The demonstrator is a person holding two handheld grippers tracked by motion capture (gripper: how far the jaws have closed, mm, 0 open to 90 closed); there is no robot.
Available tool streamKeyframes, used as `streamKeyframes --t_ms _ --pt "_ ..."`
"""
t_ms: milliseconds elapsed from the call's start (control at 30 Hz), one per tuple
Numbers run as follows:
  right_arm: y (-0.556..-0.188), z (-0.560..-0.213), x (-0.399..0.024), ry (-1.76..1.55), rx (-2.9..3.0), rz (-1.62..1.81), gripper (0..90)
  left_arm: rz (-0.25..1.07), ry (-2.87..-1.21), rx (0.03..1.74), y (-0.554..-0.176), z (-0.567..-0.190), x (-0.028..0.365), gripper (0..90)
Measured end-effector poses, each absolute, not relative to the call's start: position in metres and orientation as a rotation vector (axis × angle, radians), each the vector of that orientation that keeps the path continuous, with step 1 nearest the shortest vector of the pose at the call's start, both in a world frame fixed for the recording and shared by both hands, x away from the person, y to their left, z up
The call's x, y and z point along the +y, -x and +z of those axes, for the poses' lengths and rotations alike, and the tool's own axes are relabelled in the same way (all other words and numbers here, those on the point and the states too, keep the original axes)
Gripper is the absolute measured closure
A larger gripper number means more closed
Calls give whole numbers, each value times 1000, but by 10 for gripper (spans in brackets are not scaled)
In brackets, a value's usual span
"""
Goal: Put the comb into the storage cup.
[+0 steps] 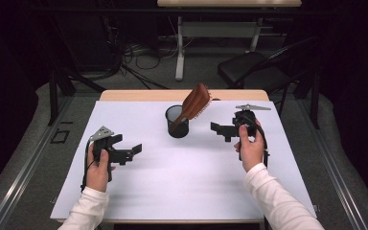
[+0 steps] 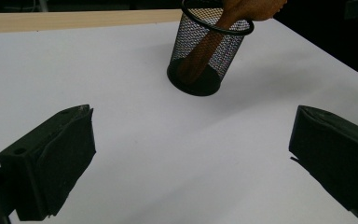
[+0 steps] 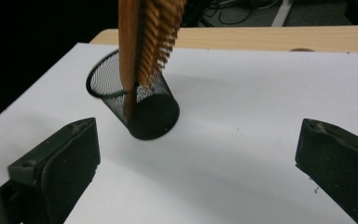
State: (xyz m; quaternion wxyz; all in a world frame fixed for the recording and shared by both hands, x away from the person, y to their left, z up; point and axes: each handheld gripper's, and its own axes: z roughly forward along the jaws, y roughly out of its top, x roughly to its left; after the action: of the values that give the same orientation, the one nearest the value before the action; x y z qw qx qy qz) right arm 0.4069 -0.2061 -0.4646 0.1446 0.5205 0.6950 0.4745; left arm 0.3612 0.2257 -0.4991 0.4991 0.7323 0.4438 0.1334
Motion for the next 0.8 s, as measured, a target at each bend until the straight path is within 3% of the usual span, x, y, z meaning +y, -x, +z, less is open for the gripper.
streamKeyframes --t_ms 800 --pt "-349 -517 -221 -1501 1996 1422 0 331 -1781 1076 -361 -503 223 4"
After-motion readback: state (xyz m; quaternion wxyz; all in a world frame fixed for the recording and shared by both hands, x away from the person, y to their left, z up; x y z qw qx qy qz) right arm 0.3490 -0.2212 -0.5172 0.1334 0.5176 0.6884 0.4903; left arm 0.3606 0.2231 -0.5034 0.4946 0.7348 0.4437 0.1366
